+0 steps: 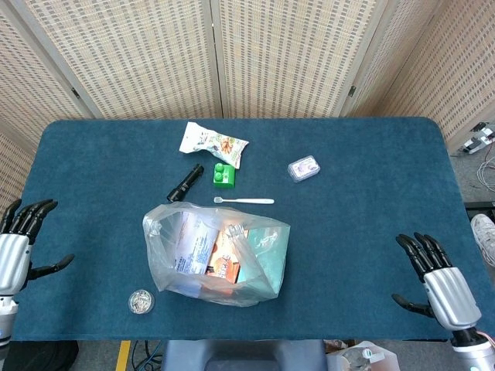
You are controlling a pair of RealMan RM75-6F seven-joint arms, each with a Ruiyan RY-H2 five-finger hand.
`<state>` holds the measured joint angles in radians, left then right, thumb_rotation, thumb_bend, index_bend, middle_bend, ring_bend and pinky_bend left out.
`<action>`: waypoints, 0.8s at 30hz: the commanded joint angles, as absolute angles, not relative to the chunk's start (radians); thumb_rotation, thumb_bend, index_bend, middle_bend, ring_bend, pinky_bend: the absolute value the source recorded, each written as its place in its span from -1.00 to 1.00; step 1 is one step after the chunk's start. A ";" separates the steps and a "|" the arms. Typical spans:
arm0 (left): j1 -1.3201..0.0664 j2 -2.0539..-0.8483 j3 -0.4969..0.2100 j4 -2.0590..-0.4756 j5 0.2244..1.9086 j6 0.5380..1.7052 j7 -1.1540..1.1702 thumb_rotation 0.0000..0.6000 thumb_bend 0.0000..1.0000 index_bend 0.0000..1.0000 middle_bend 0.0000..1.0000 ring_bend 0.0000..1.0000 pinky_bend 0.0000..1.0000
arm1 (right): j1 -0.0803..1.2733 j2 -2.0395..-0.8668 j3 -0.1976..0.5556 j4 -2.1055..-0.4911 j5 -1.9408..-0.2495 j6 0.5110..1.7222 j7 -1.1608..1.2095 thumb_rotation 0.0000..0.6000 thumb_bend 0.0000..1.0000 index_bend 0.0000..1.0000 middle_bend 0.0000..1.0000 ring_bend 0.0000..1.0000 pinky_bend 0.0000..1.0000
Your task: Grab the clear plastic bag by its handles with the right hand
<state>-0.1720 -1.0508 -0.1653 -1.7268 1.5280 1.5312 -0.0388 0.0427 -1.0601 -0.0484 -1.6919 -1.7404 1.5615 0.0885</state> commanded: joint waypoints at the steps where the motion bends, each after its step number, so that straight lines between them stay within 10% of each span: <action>1: -0.207 -1.056 -0.201 -1.702 1.544 1.539 -0.112 1.00 -0.95 -0.70 -0.73 -0.69 -1.00 | 0.045 -1.060 -0.047 -1.697 -1.741 1.559 0.083 1.00 -1.00 -1.00 -0.80 -1.00 -0.84; 24: -0.402 -1.101 -0.264 -1.728 1.592 1.433 -0.278 1.00 -0.95 -0.69 -0.73 -0.69 -1.00 | 0.066 -1.053 -0.044 -1.727 -1.733 1.521 0.051 1.00 -1.00 -1.00 -0.80 -1.00 -0.84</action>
